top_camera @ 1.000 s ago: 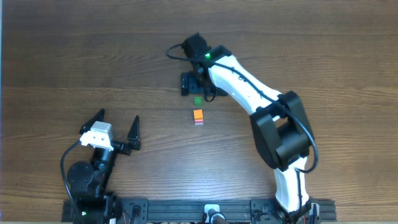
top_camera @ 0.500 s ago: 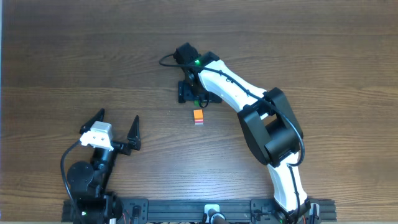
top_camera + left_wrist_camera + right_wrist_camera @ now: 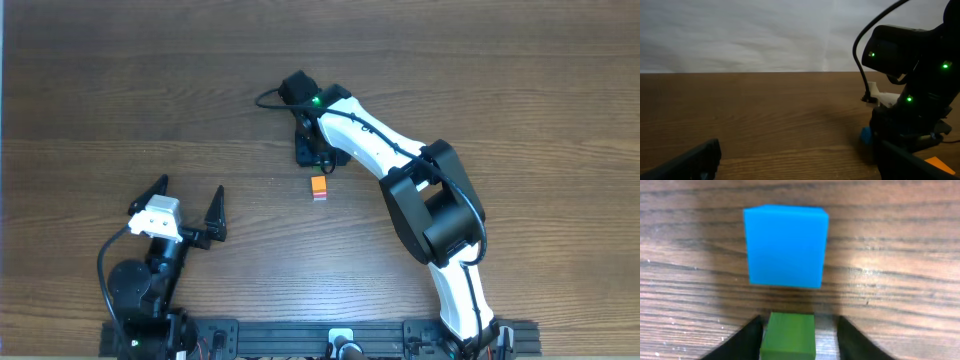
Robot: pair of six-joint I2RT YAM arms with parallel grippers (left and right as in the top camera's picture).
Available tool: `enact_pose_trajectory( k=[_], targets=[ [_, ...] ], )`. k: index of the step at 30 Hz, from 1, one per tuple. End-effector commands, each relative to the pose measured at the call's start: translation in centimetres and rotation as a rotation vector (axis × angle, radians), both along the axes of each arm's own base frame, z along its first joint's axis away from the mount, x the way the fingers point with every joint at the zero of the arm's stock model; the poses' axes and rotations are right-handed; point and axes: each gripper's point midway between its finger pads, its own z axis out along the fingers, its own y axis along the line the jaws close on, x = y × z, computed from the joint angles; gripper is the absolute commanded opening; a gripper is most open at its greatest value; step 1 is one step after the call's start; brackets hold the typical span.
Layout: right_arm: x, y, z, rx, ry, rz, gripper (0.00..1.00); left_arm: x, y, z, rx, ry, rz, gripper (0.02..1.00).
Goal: Stack Cubes
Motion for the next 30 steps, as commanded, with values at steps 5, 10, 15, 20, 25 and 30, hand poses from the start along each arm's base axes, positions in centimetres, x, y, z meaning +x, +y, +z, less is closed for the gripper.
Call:
enact_pose_trajectory(
  k=[5, 10, 15, 20, 25, 30],
  targets=[
    [0.0, 0.7, -0.1, -0.013, -0.012, 0.025, 0.294, 0.0, -0.1, -0.1, 0.014, -0.006, -0.009, 0.996],
    [-0.1, 0.8, -0.1, -0.013, -0.012, 0.029, 0.185, 0.0, -0.1, -0.1, 0.014, -0.006, -0.009, 0.998],
    [-0.1, 0.8, 0.1, -0.013, -0.011, 0.024, 0.117, 0.0, -0.1, -0.1, 0.014, -0.006, -0.009, 0.998],
    [0.2, 1.0, 1.1, -0.011, -0.015, 0.021, 0.047, 0.0, -0.1, -0.1, 0.014, -0.006, -0.009, 0.998],
    [1.5, 1.5, 3.6, -0.001, -0.051, 0.025, 0.012, 0.0, -0.1, -0.1, 0.014, -0.006, -0.009, 0.998],
    [2.4, 1.4, 7.2, 0.006, -0.106, 0.016, 0.012, 0.0, -0.1, -0.1, 0.013, -0.005, -0.009, 0.998]
  ],
)
